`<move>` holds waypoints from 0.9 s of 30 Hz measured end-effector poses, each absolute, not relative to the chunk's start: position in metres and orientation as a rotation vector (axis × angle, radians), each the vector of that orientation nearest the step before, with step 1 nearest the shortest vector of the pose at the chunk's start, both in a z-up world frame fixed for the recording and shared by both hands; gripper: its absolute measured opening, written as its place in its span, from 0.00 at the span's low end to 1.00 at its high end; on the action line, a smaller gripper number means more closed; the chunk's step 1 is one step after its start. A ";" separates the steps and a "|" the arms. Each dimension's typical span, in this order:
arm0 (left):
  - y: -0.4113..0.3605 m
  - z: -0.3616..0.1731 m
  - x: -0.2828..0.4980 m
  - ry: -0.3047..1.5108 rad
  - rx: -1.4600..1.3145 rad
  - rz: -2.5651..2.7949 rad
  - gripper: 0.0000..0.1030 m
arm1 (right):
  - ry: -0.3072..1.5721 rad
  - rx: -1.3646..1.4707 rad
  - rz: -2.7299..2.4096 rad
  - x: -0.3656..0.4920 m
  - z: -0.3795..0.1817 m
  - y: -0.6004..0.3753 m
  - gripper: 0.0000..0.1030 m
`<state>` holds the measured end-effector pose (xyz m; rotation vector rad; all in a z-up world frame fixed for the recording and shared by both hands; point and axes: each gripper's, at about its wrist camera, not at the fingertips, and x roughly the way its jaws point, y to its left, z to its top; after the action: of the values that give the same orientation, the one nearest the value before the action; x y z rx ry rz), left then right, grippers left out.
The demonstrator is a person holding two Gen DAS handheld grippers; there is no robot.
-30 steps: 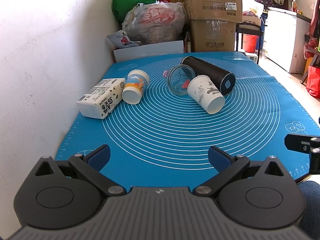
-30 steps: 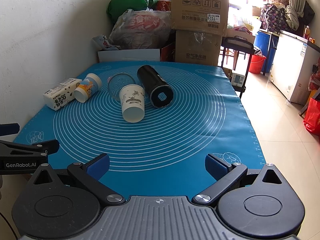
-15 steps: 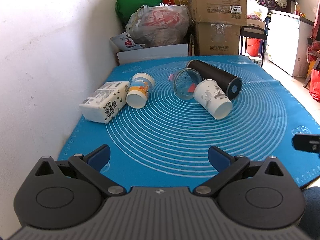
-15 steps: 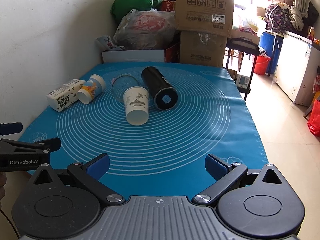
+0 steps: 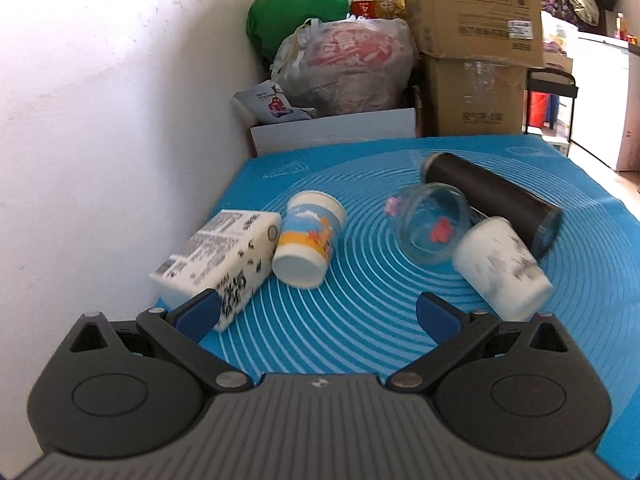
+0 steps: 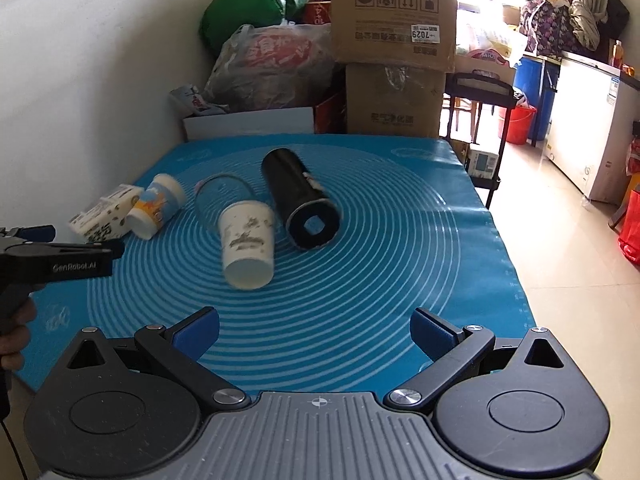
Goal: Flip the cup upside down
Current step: 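Move the left tool to the blue-and-orange printed paper cup and close on it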
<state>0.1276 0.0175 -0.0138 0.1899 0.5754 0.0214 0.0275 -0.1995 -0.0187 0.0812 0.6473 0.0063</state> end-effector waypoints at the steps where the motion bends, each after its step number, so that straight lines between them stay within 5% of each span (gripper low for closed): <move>1: 0.017 -0.015 0.135 0.564 0.195 0.033 0.99 | 0.645 0.084 0.003 0.033 -0.019 -0.202 1.00; 21: 0.010 -0.077 0.244 0.521 0.302 0.117 0.99 | 0.650 0.150 -0.016 0.094 -0.045 -0.234 1.00; 22: 0.008 -0.078 0.245 0.519 0.306 0.113 0.98 | 0.652 0.152 -0.017 0.095 -0.046 -0.235 1.00; 24: 0.005 -0.079 0.248 0.532 0.311 0.103 0.80 | 0.655 0.156 -0.018 0.096 -0.048 -0.235 1.00; 27: 0.006 -0.082 0.254 0.559 0.300 0.125 0.74 | 0.658 0.161 -0.018 0.095 -0.049 -0.235 1.00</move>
<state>0.2535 0.0064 -0.0825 0.3003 0.5592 0.1253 0.0947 -0.2352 -0.0494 0.1606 0.6581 -0.0177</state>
